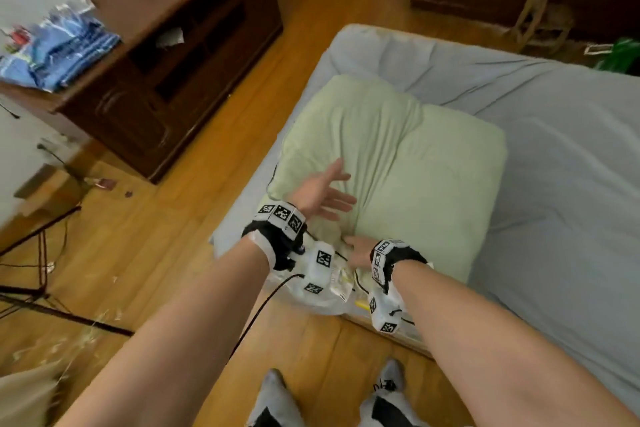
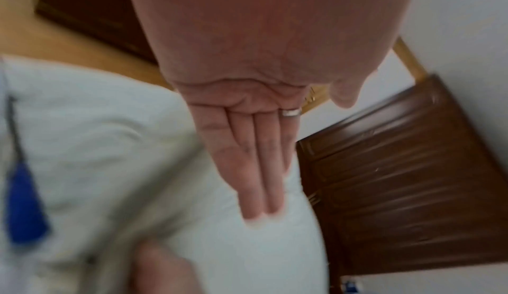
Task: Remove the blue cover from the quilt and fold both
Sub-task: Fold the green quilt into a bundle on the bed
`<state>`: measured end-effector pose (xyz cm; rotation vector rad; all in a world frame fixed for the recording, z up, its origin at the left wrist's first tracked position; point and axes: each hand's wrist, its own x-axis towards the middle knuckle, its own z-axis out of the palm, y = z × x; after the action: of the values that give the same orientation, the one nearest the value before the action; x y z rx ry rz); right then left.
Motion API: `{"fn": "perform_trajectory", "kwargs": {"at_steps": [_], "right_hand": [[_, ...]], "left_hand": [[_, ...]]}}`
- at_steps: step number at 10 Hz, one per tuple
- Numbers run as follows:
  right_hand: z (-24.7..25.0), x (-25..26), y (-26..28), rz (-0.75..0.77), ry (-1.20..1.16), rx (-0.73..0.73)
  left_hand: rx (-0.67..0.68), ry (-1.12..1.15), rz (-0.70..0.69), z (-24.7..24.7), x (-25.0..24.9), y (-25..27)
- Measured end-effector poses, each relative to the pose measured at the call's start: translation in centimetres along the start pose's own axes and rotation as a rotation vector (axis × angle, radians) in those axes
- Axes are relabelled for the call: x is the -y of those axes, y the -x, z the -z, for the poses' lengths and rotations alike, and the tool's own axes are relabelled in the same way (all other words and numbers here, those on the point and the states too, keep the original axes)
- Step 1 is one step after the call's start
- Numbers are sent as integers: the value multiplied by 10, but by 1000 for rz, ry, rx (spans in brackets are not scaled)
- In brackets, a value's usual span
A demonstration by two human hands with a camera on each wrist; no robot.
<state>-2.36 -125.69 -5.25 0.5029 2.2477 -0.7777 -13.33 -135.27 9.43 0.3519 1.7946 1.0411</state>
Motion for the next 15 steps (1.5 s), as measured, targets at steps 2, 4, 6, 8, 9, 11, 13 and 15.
{"fn": "perform_trajectory", "kwargs": {"at_steps": [2,4,6,8,9,11,13,15], "right_hand": [[72,-46,49,-155,-84,-510],[65,-95,54,-541,-261,-302],[24,-111,-5,-624,-314,-214],[16,-97,-112,-815,-307,-177],[8,-94,-141,-877,-298,-171],[6,-92,-142,-887,-297,-186],[8,-68,-103,-892,-292,-309],[2,-24,-58,-883,-99,-834]], "left_hand": [[-215,-1089,233,0,15,-48],[-164,-1040,201,13,22,-99],[-40,-1138,299,18,71,-177],[39,-1198,274,44,144,-281],[10,-882,363,58,149,-299],[117,-1232,230,61,157,-297],[224,-1141,198,83,121,-240],[404,-1254,126,114,88,-202]]}}
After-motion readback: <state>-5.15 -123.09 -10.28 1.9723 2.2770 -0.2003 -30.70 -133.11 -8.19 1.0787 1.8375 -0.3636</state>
